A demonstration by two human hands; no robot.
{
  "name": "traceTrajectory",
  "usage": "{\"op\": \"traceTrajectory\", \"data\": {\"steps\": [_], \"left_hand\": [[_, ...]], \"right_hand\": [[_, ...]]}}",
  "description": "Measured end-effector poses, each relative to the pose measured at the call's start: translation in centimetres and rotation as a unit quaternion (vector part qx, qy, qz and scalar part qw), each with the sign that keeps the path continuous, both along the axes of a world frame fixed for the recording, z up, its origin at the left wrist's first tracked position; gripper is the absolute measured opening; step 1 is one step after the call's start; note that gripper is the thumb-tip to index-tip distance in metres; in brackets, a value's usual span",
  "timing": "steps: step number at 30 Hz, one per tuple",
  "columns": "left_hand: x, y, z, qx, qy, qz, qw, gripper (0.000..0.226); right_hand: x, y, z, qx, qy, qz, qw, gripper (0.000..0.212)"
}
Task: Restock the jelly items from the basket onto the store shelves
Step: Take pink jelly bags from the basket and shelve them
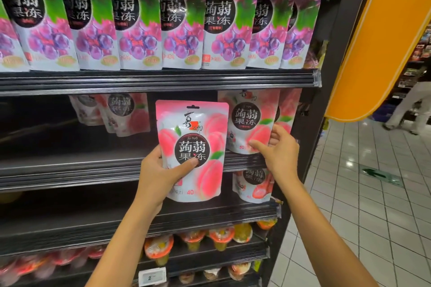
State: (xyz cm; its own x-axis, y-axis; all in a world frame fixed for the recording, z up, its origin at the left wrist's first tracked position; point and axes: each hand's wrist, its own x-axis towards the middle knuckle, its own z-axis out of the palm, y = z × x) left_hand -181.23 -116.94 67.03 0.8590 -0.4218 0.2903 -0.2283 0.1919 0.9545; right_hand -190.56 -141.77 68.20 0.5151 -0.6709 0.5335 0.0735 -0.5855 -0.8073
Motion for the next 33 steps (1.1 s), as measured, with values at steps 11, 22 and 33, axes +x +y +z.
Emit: {"op": "traceTrajectory", "data": {"steps": [11,22,33], "left_hand": [[0.3,-1.7,0.7,0.007,0.006,-0.003,1.000,0.066],[0.1,-3.7,1.7,-0.008,0.004,-0.023,1.000,0.050],[-0.4,-3.9,1.9,0.030,-0.135,0.139,0.981,0.051]], "right_hand": [[-0.2,0.5,-0.5,0.017,-0.009,-0.017,1.000,0.055],[-1.1,6.9,0.0,0.065,0.003,0.198,0.978,0.025],[2.8,6.4,2.2,0.132,-0.101,0.144,0.976,0.027]]}}
